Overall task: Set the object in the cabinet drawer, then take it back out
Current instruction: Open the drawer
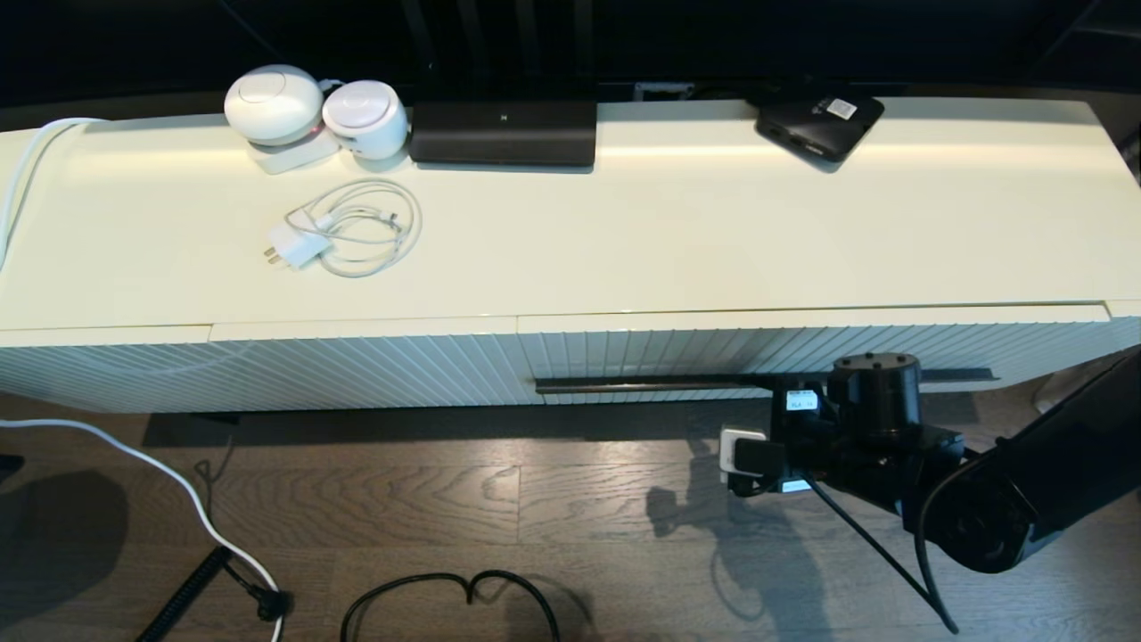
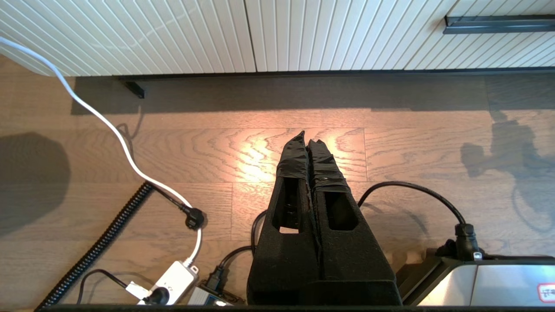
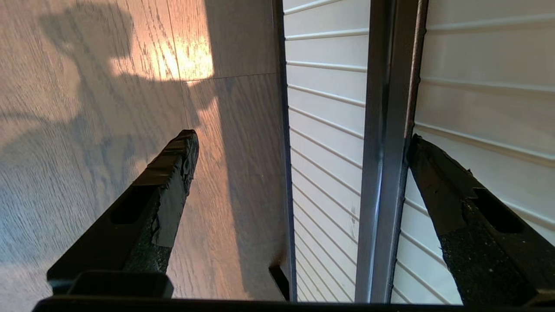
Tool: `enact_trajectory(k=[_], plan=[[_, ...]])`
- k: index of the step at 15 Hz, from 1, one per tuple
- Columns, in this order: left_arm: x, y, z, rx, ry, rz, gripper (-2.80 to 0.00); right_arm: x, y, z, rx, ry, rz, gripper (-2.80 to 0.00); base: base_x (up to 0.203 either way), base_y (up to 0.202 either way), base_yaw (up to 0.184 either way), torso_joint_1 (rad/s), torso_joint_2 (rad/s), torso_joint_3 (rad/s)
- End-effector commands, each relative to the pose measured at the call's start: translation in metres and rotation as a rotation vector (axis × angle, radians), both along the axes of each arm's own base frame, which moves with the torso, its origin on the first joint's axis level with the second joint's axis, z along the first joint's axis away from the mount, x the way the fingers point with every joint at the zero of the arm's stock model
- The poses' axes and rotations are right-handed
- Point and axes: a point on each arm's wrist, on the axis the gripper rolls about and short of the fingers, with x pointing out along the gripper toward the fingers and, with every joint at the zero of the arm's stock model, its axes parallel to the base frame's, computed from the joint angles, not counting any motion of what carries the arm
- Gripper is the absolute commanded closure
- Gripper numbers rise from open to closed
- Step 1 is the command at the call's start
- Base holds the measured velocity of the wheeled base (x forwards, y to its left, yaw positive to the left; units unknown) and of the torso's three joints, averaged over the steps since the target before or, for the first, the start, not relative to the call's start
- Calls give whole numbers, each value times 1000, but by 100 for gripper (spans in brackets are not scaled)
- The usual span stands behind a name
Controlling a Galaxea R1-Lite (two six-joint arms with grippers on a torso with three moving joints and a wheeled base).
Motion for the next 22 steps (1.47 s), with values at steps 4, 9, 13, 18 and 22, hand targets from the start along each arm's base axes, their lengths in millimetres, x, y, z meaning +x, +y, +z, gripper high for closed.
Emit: enact_trajectory(k=[4,9,13,18,22], plan=[[0,0,0,1,-2,0,0,6,0,-8,-15,11,2,-280,0,0,0,0,0,0],[0,0,0,0,-2,2,0,4,-1,-7,-14,11,3,-280,0,0,0,0,0,0],[0,0,0,0,-2,1,0,-8,-3,-3,-24,31,7,-280,0,0,0,0,0,0],[0,0,0,0,-2,0,0,-23,-7,-15,-52,108,11,-280,0,0,0,0,0,0],[0,0,0,0,-2,0,0,-29,-10,-22,-63,139,9,-280,0,0,0,0,0,0]])
